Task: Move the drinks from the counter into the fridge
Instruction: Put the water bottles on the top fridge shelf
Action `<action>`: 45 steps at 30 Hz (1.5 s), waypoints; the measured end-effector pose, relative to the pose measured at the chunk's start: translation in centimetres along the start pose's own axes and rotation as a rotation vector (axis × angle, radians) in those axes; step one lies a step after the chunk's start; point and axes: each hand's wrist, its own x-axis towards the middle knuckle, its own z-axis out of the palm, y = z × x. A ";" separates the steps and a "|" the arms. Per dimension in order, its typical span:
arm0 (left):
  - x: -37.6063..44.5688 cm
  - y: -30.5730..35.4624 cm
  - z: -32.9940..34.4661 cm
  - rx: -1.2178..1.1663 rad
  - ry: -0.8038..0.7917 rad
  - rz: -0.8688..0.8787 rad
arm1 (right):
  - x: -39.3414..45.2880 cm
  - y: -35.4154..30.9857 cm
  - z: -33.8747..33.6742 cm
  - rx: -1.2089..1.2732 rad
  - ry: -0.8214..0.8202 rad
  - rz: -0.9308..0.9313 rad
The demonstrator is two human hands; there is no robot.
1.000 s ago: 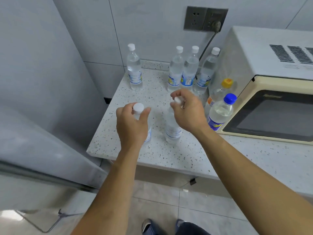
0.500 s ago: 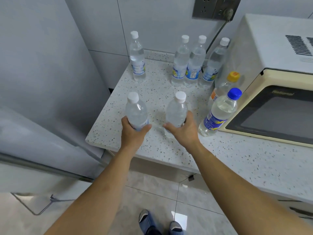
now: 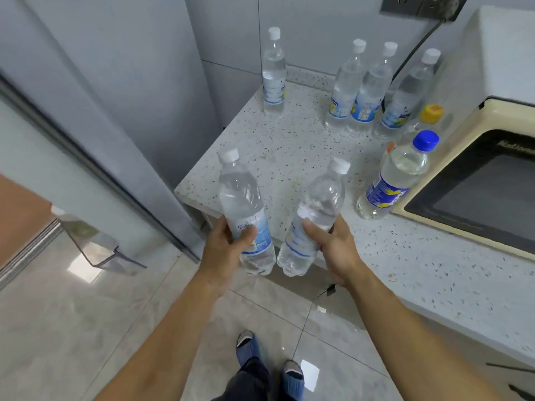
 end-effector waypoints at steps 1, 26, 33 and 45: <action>-1.3 0.0 -0.5 -0.032 -0.024 -0.018 | -0.6 0.2 0.1 0.070 -0.041 0.036; -27.1 -6.7 -23.7 -0.699 0.621 -0.233 | -15.3 10.6 28.2 0.033 -0.668 0.740; -31.6 -5.7 -35.5 -0.627 0.743 -0.225 | -18.5 12.8 40.4 0.102 -0.670 0.849; -29.0 -4.0 -49.0 -0.886 0.704 -0.128 | -16.0 15.3 53.0 0.222 -0.716 1.037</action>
